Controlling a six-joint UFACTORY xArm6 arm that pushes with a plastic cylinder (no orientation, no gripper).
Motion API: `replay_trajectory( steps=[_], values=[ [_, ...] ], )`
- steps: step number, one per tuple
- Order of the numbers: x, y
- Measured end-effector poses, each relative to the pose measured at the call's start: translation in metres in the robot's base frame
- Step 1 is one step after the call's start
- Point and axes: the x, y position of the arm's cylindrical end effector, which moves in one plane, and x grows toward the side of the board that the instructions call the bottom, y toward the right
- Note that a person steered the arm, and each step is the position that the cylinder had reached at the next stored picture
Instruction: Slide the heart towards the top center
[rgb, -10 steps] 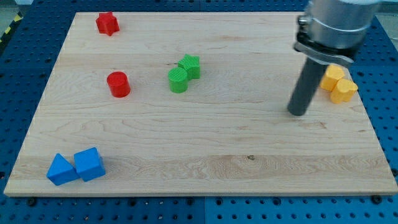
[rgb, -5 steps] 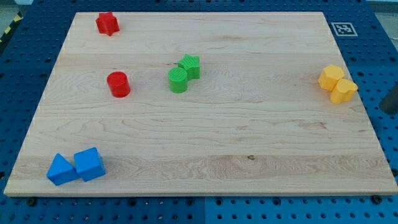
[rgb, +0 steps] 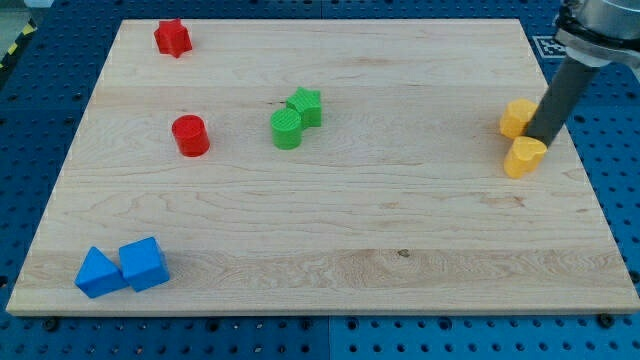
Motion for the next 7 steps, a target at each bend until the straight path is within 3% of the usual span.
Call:
replay_trajectory(
  steps=[2,4,5,7],
  values=[
    [0.001,0.0],
    [0.015,0.037],
    [0.039,0.023],
    [0.043,-0.051]
  ],
)
